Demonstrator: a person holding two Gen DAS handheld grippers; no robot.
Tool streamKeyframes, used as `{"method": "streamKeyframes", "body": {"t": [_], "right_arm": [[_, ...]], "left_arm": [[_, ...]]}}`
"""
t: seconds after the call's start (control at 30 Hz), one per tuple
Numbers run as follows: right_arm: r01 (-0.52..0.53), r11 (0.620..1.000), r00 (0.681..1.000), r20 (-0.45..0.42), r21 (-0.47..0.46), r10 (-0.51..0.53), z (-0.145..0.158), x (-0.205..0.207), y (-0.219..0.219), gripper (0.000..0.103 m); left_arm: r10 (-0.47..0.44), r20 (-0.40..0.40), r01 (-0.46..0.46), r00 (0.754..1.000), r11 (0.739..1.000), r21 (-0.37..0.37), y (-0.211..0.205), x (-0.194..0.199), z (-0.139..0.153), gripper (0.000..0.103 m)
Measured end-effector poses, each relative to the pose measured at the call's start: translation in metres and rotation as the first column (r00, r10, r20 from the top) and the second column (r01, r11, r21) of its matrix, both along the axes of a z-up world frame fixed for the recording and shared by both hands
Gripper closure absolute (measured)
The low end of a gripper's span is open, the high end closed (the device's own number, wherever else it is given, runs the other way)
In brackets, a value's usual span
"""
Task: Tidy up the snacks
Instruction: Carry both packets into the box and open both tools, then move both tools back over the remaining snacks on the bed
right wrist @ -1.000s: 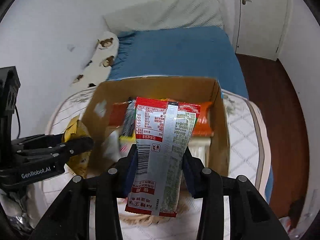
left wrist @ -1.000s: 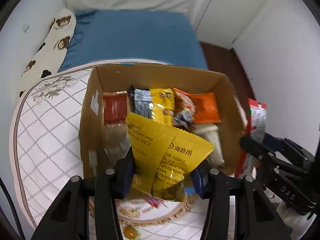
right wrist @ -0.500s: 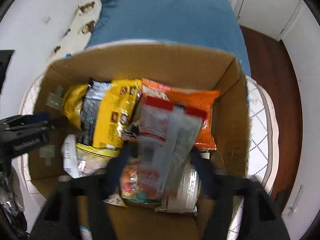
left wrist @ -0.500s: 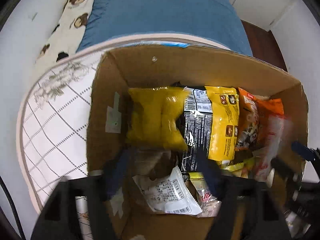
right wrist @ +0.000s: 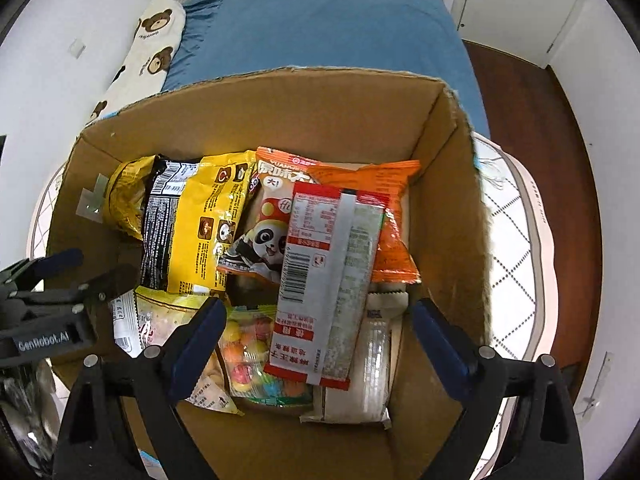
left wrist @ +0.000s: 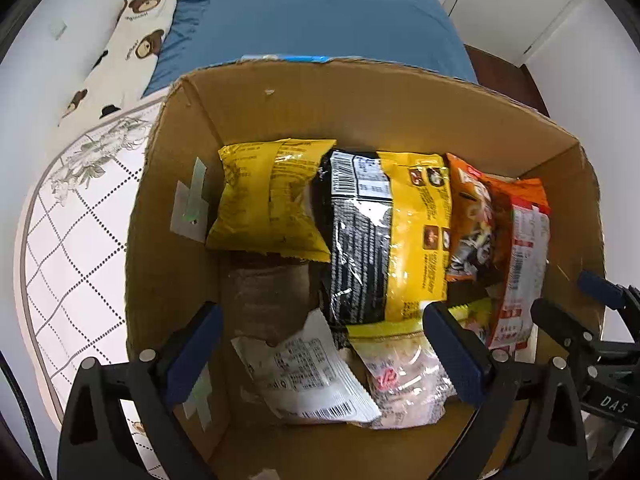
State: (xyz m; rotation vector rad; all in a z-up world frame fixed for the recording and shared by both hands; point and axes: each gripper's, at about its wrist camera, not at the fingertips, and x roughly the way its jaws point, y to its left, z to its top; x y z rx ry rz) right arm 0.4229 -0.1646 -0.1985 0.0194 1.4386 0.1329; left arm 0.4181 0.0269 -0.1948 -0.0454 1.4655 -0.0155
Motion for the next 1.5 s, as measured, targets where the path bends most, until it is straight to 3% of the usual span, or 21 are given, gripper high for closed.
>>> {"method": "streamKeyframes", "body": {"t": [0.23,0.57,0.9,1.1,1.27,1.43,1.5], "right_arm": [[0.006,1.000,0.996,0.087,-0.024,-0.004,0.031,-0.026,-0.003,0.007],[0.018,1.000,0.973,0.228,-0.019,-0.014,0.090,-0.073,-0.010,0.007],[0.017,1.000,0.944,0.329,-0.012,-0.012,0.137,-0.120,-0.008,0.007],[0.017,0.998,0.938,0.344,0.065,-0.038,0.153,-0.150,-0.006,0.007],[-0.017,0.990,0.964,0.264,0.141,-0.020,0.128,-0.176,0.008,0.007],[-0.009,0.970,0.994,0.108,0.243,-0.018,0.057,-0.191,0.033,0.008],[-0.006,0.966,0.998,0.060,0.259,-0.010,0.025,-0.192,0.048,0.012]], "left_arm": [[-0.025,0.110,0.022,0.994,0.999,0.035,-0.015,-0.026,0.035,0.001],[-0.038,0.288,0.025,0.957,0.998,0.049,-0.021,-0.078,0.096,0.001],[-0.013,0.392,0.007,0.920,1.000,0.017,-0.019,-0.127,0.137,0.001],[0.009,0.441,-0.009,0.897,1.000,-0.003,-0.011,-0.154,0.157,0.001],[0.052,0.414,-0.064,0.909,0.998,0.015,0.013,-0.187,0.136,0.001],[0.127,0.251,-0.145,0.960,0.988,0.057,0.047,-0.218,0.066,0.001],[0.176,0.176,-0.190,0.968,0.979,0.068,0.064,-0.231,0.035,0.001]]}}
